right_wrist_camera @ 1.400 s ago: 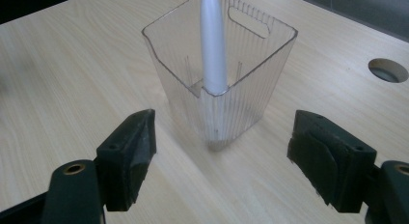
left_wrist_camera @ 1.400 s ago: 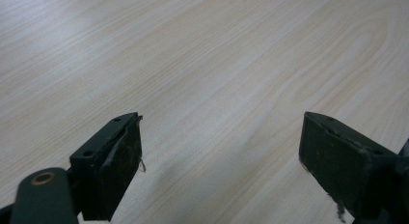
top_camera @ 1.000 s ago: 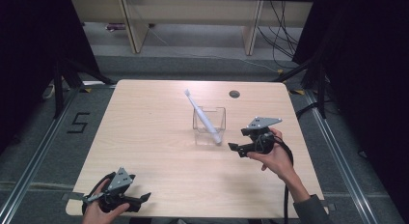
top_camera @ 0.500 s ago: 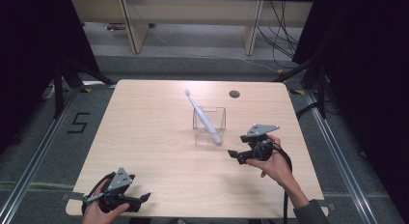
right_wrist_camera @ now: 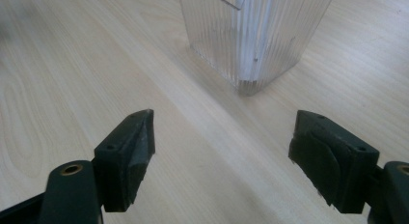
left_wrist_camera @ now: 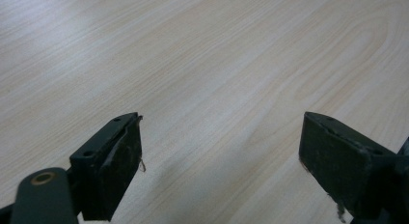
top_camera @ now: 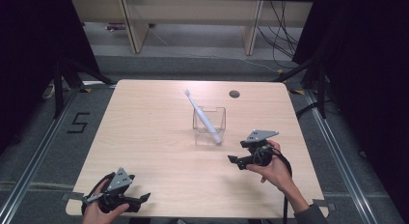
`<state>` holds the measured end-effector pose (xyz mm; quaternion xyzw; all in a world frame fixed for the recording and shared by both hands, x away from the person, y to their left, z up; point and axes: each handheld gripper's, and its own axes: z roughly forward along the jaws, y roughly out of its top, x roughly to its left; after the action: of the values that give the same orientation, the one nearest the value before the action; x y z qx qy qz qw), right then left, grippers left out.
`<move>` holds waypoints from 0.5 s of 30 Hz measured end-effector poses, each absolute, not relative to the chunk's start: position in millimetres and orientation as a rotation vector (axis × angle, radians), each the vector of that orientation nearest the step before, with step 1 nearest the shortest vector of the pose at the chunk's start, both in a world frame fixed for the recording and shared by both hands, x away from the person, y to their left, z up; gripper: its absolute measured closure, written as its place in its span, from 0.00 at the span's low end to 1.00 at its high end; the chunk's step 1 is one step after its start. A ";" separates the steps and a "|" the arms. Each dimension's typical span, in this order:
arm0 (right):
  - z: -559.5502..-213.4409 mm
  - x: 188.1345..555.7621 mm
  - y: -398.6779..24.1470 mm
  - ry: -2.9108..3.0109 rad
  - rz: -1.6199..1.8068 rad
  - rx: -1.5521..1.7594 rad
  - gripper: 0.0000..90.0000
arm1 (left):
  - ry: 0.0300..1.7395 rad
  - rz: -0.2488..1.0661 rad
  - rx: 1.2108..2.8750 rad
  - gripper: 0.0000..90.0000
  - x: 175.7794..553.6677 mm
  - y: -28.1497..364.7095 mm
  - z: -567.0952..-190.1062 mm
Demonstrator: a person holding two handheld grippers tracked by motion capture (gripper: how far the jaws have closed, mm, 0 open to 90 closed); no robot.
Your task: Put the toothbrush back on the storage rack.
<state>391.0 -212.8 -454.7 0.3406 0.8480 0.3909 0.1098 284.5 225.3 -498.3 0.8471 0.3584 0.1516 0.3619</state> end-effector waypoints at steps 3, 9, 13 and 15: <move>-457.0 390.8 -214.4 2.497 1.146 0.989 0.27 | 0.923 0.393 2.180 0.16 284.9 224.9 -498.5; -464.2 388.6 -219.1 2.498 1.142 0.977 0.27 | 0.929 0.390 2.180 0.16 283.9 225.7 -498.8; -470.1 384.1 -222.5 2.505 1.145 0.980 0.27 | 0.928 0.386 2.175 0.17 283.9 224.9 -499.7; -470.3 380.8 -221.9 2.492 1.146 1.030 0.27 | 0.928 0.387 2.177 0.16 283.9 225.3 -499.8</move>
<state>380.8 -221.9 -470.3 0.3495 0.8458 0.3890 0.1054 283.9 225.3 -499.8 0.8457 0.3606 0.1503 0.3635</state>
